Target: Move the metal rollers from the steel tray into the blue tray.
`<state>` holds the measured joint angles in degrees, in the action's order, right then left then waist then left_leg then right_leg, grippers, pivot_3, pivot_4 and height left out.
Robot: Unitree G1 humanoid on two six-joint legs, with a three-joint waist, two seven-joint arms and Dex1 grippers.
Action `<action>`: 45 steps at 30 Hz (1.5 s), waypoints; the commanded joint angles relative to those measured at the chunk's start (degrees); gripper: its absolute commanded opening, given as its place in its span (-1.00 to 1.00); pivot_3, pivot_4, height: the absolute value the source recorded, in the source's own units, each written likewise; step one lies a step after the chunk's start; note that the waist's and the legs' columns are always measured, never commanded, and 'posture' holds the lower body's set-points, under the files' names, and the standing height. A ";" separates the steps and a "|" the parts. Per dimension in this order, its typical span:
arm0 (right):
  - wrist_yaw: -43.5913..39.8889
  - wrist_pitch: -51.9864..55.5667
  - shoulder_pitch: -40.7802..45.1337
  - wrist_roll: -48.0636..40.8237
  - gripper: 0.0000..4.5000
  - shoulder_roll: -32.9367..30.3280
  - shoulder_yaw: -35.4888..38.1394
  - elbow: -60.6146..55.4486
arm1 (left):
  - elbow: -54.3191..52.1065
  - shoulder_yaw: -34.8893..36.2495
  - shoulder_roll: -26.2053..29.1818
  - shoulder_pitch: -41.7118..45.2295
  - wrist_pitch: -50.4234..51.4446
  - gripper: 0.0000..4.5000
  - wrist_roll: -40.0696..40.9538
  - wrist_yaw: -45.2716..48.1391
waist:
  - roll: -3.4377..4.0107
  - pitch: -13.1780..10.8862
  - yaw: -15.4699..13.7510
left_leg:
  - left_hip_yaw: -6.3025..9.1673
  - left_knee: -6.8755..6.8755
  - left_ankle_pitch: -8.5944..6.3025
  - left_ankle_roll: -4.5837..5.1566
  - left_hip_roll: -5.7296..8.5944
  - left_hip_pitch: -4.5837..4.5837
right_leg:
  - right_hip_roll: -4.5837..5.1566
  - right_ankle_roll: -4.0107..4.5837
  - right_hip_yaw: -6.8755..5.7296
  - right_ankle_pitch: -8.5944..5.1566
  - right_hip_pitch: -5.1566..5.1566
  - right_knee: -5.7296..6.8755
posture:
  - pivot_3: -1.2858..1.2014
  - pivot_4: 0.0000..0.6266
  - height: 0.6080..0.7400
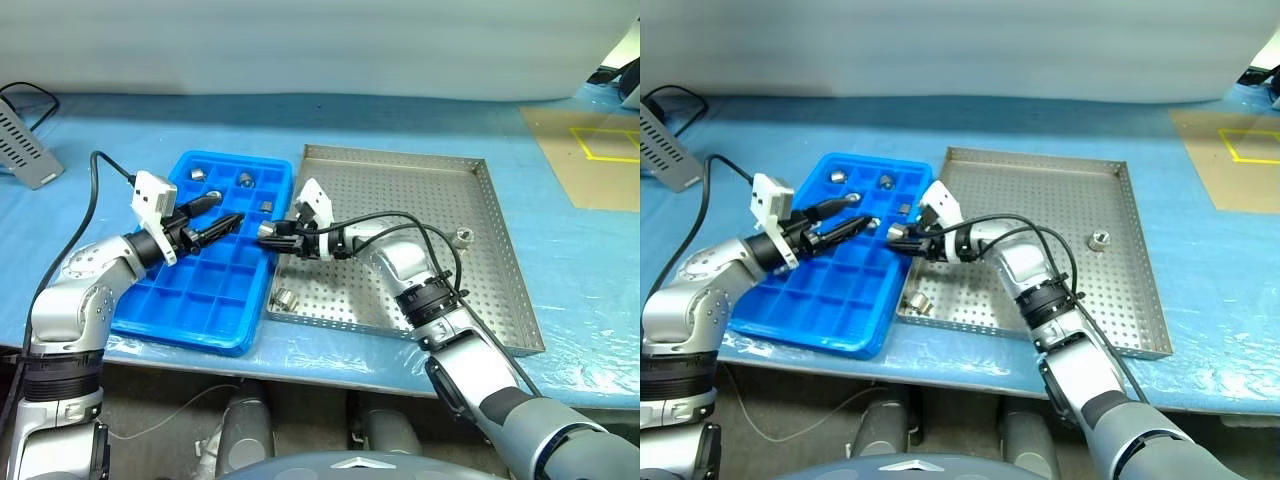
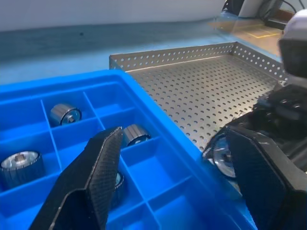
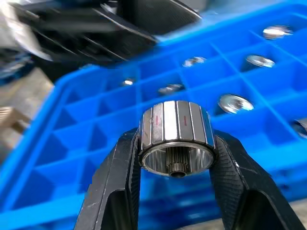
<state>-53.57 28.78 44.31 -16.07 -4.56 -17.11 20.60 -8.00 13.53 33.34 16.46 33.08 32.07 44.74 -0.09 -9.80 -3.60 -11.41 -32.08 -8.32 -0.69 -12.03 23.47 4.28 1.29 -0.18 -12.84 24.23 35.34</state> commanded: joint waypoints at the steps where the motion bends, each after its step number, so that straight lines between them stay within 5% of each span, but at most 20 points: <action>1: -1.78 2.29 0.97 -1.65 -0.27 1.61 -0.68 -3.31 | -2.51 2.65 1.20 -1.35 0.19 0.59 1.83 -0.13 | 0.00 0.00 -0.22 | 0.00 0.01 0.00 0.00 0.00 0.00 | 0.00 0.01 0.00 -0.01 0.00 0.00 | 0.10 -0.52 1.00; 5: -2.32 6.76 0.70 -3.36 -0.27 4.33 -0.53 -3.98 | -2.32 3.32 1.76 -1.57 0.48 0.59 2.33 -0.60 | -0.01 0.00 -0.58 | 0.01 0.02 0.02 -0.04 0.00 0.04 | -0.01 0.03 -0.04 -0.02 0.03 0.00 | 0.11 -0.52 1.00; 11: 2.07 -0.67 3.74 2.15 -0.27 7.73 -0.52 7.11 | -3.47 2.58 1.49 -1.39 0.78 0.59 2.55 -1.72 | -0.02 0.01 -0.80 | 0.08 0.02 0.05 -0.09 0.03 0.00 | 0.03 0.03 -0.02 -0.03 0.04 0.12 | 0.12 -0.52 1.00; 24: -1.25 -6.12 3.98 4.73 -0.27 6.27 -0.39 10.33 | -3.79 1.17 0.49 -0.98 0.75 0.59 2.38 -3.03 | -0.03 0.01 -1.33 | 0.24 0.07 0.20 -0.33 0.03 0.00 | 0.02 0.03 -0.04 -0.03 0.05 0.15 | 0.11 -0.52 1.00; 30: 1.81 -6.43 4.23 4.29 0.59 6.42 2.19 10.18 | -3.90 -0.31 -0.23 -0.30 1.00 0.62 2.64 -2.93 | -0.04 0.02 -1.28 | 0.24 0.07 0.20 -0.34 0.02 -0.01 | 0.01 0.04 -0.04 -0.04 0.06 0.18 | 0.09 -0.52 1.00; 32: 2.31 -6.12 4.74 3.45 0.59 5.88 3.94 9.33 | -3.68 -0.52 -0.42 0.20 1.04 0.62 2.77 -2.87 | -0.04 0.02 -1.27 | 0.21 0.07 0.21 -0.34 0.03 0.00 | 0.01 0.04 -0.04 -0.04 0.06 0.19 | 0.08 -0.52 1.00; 45: 4.66 11.16 -5.86 -10.74 0.59 -14.02 21.77 -23.55 | 7.10 -9.90 -7.62 12.58 -2.52 0.62 -0.74 0.88 | -0.08 0.03 -1.56 | 0.05 -0.02 0.24 -0.37 0.09 -0.09 | -0.01 0.02 0.09 -0.03 0.02 0.24 | -0.07 -0.52 1.00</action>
<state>-49.84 39.05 39.60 -25.10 -17.64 2.67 0.06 -1.94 4.53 26.19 26.84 32.71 32.27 44.65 -0.18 -9.77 -5.16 -11.37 -32.10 -8.07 -1.07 -11.94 23.36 4.26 1.31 -0.08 -12.86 24.24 35.58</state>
